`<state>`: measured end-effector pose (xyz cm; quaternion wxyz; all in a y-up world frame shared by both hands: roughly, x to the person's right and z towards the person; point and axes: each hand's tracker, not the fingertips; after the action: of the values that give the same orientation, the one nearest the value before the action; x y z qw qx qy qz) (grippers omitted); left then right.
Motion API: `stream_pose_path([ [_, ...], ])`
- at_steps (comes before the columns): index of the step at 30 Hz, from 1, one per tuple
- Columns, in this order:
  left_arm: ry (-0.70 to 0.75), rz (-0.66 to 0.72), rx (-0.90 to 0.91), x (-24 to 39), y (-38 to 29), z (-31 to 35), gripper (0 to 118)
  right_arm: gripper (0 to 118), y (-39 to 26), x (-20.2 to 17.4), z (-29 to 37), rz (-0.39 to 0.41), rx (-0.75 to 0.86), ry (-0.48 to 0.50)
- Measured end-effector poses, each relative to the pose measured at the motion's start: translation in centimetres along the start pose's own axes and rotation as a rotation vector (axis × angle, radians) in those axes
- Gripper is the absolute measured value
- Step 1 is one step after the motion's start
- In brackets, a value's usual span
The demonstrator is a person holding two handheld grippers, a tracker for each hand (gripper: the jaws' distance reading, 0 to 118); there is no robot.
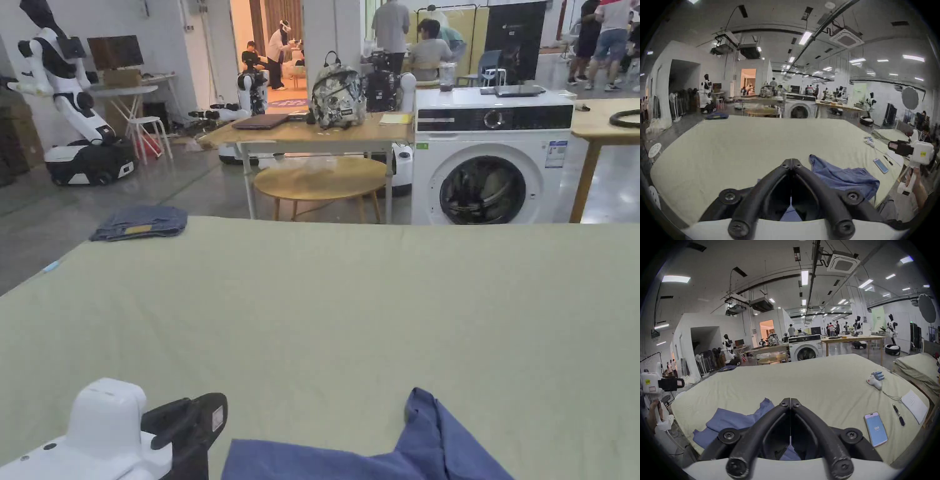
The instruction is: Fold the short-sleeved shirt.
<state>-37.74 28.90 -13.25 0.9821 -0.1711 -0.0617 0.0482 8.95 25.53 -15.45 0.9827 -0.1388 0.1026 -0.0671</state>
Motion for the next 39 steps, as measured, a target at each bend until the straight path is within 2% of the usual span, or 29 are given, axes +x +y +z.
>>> stream_pose_path([
  [2,-0.026,0.039,-0.067,-0.7,-0.1,-1.8,0,0,-0.2,0.0,0.2,0.011,-0.003,-0.009],
  [6,0.040,0.021,-0.196,-2.7,-1.3,-7.6,1,0,-0.7,0.7,0.6,0.005,-0.021,-0.023],
  [7,0.027,0.034,-0.240,-3.6,-1.8,-9.5,8,0,-0.8,0.9,0.8,-0.003,-0.027,-0.027],
  [9,0.018,0.096,-0.357,-5.5,-2.7,-13.1,43,0,-1.2,1.4,0.9,-0.015,-0.035,-0.036],
  [10,0.022,0.129,-0.424,-6.4,-3.5,-15.2,56,0,-1.4,1.6,0.9,-0.021,-0.043,-0.042],
  [11,0.053,0.146,-0.467,-7.0,-4.3,-16.7,54,0,-1.6,2.0,0.9,-0.027,-0.050,-0.049],
  [13,0.065,0.202,-0.515,-8.1,-5.7,-19.6,61,0,-2.0,2.6,1.0,-0.038,-0.063,-0.058],
  [15,0.114,0.201,-0.575,-9.0,-7.2,-22.2,60,0,-2.5,3.1,1.0,-0.044,-0.073,-0.074],
  [16,0.131,0.214,-0.614,-9.5,-7.8,-22.9,52,0,-2.7,3.4,1.1,-0.045,-0.081,-0.079],
  [17,0.091,0.246,-0.648,-9.8,-8.5,-23.6,29,0,-2.8,3.6,1.1,-0.046,-0.088,-0.086],
  [18,0.047,0.278,-0.671,-9.9,-9.2,-24.3,21,0,-3.0,3.9,1.2,-0.048,-0.095,-0.097],
  [20,0.080,0.260,-0.644,-10.1,-9.5,-25.0,0,0,-3.4,4.3,1.3,-0.059,-0.108,-0.114],
  [22,0.022,0.314,-0.691,-10.3,-9.8,-26.3,0,0,-4.0,4.8,1.3,-0.088,-0.124,-0.131],
  [25,0.060,0.211,-0.702,-9.0,-9.2,-26.0,0,0,-4.9,5.0,1.7,-0.123,-0.179,-0.142],
  [26,0.062,0.198,-0.704,-8.7,-9.1,-26.0,0,20,-5.2,5.0,1.9,-0.129,-0.201,-0.156],
  [27,0.065,0.191,-0.711,-8.6,-9.0,-26.1,0,30,-5.5,4.7,2.1,-0.141,-0.243,-0.182],
  [29,0.076,0.173,-0.716,-8.1,-9.0,-26.1,0,49,-6.6,4.7,1.6,-0.228,-0.353,-0.202],
  [30,0.081,0.159,-0.716,-7.9,-9.1,-26.0,0,65,-7.7,5.2,0.9,-0.261,-0.393,-0.171],
  [31,0.084,0.134,-0.711,-7.6,-9.1,-25.9,0,64,-8.8,5.7,0.5,-0.284,-0.389,-0.141],
  [33,0.092,0.113,-0.703,-6.6,-9.0,-25.1,0,64,-10.5,6.3,-1.2,-0.332,-0.433,-0.182],
  [34,0.093,0.115,-0.701,-6.5,-9.1,-25.0,0,56,-11.2,6.6,-2.1,-0.362,-0.445,-0.179],
  [35,0.094,0.118,-0.698,-6.5,-9.1,-25.0,0,14,-12.0,7.0,-2.7,-0.393,-0.451,-0.166],
  [36,0.091,0.129,-0.692,-7.1,-9.1,-25.1,0,5,-12.6,7.5,-3.7,-0.448,-0.475,-0.158],
  [37,0.082,0.146,-0.680,-7.3,-9.3,-25.0,0,5,-13.2,7.9,-4.3,-0.482,-0.507,-0.170],
  [39,0.071,0.196,-0.656,-7.5,-9.4,-24.4,0,5,-13.4,8.1,-4.4,-0.475,-0.510,-0.139],
])
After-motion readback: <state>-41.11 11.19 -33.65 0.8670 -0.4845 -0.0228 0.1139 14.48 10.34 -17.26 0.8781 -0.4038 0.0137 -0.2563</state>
